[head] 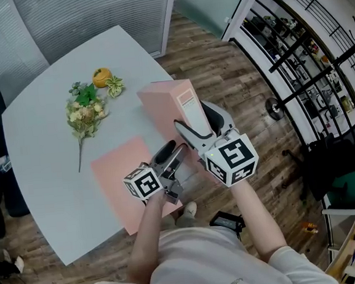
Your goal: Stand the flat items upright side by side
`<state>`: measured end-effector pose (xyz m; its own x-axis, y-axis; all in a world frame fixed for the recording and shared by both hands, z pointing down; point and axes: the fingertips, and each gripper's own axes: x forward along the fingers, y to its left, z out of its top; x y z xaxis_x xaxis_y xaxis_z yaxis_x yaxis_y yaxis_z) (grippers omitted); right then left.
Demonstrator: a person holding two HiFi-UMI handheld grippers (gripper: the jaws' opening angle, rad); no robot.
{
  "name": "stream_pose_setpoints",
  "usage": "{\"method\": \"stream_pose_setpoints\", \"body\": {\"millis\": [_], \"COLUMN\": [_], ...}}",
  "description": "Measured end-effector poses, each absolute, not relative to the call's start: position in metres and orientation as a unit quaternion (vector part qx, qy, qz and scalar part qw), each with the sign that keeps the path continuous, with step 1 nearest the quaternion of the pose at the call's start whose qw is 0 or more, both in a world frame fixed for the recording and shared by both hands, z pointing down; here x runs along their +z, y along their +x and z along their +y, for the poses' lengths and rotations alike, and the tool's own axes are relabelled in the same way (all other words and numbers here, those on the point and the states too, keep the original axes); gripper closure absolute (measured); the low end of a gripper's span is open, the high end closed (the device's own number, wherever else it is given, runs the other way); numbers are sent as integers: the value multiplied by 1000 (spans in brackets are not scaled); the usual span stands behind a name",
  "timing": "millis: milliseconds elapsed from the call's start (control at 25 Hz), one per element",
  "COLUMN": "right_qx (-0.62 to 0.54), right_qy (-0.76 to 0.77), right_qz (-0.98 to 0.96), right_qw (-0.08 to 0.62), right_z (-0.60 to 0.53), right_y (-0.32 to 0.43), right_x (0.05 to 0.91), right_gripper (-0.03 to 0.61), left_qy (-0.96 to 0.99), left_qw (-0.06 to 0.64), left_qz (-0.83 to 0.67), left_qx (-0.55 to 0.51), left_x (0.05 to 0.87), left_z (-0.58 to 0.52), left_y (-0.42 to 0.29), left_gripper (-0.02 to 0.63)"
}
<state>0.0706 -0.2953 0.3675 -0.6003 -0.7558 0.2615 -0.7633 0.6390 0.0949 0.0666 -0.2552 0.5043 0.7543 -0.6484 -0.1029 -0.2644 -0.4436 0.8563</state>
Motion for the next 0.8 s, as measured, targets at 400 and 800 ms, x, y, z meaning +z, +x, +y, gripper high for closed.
{"method": "stream_pose_setpoints", "body": {"millis": [400, 800], "right_qx": [-11, -42], "right_qy": [433, 437], "right_qz": [-896, -897], "right_qw": [97, 49], "right_z": [-286, -272], "right_y": [78, 84], "right_x": [365, 364], "right_gripper": [262, 262], "left_qy": [820, 816], "left_qw": [449, 455], "left_qz": [-282, -286], "left_qx": [-216, -212], "left_x": [508, 513], "left_z": [-255, -251], "left_y": [66, 66], "left_gripper": [324, 324]}}
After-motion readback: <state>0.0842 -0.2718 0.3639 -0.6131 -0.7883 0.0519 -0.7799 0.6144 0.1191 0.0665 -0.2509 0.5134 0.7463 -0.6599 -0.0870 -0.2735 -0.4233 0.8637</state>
